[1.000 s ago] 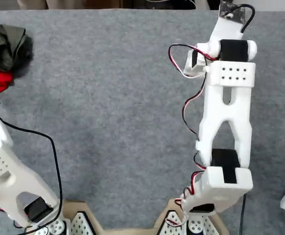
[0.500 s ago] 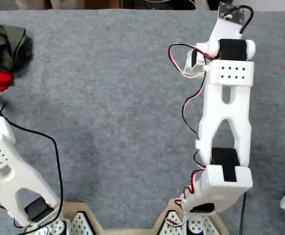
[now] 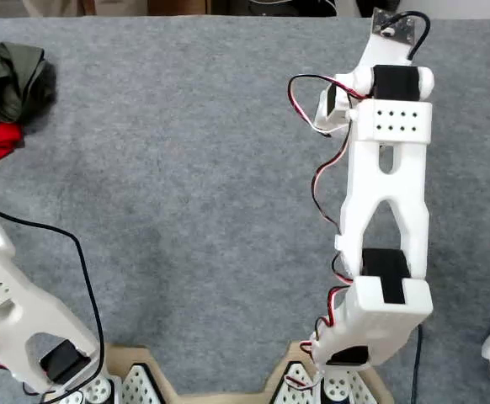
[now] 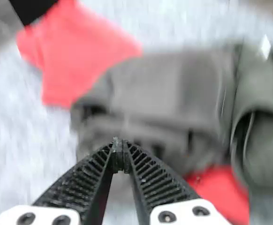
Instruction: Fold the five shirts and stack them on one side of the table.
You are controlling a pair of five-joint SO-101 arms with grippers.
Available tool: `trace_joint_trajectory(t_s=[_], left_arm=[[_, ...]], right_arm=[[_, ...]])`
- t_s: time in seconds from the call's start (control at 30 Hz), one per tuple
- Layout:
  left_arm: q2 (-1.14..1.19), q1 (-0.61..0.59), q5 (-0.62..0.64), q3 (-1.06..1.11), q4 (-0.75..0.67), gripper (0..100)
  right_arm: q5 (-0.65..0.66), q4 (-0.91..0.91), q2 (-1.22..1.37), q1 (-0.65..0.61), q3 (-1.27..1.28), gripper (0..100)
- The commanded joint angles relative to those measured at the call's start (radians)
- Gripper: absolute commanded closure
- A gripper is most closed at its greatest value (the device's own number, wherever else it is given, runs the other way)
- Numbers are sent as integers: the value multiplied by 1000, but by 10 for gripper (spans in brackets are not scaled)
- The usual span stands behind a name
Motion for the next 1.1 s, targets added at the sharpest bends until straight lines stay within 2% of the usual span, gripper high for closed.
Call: trace_joint_trajectory(t_s=[0.0, 0.1, 0.17, 0.33, 0.43, 0.57, 0.67, 0.83, 0.87, 0.93, 1.07], left_arm=[[90, 9, 0, 9, -367, 974], [239, 12, -2, -14, -542, 874], [325, 9, -2, -66, -560, 824], [503, 0, -3, -227, -560, 819], [588, 6, -94, -302, -559, 831], [644, 21, -250, -325, -493, 989], [644, 25, -219, -325, -482, 982], [613, 34, -91, -316, -471, 981], [588, 35, -61, -313, -445, 981], [522, 37, 12, -315, -301, 981], [337, 61, 150, -353, 163, 981]], right_arm=[[-6, -8, 10, -5, -31, 774], [-5, -2, 18, -5, -31, 774], [-3, 12, 18, -7, -31, 774], [-3, 20, 18, -7, -30, 774], [-3, 18, 19, -7, -30, 774], [-8, 17, 19, -8, -30, 774], [-8, 17, 19, -8, -30, 774], [-8, 12, 19, -7, -7, 774], [-8, 12, 19, -7, 5, 774], [-9, 12, 18, -7, 33, 774], [-9, 12, 16, -5, 64, 774]])
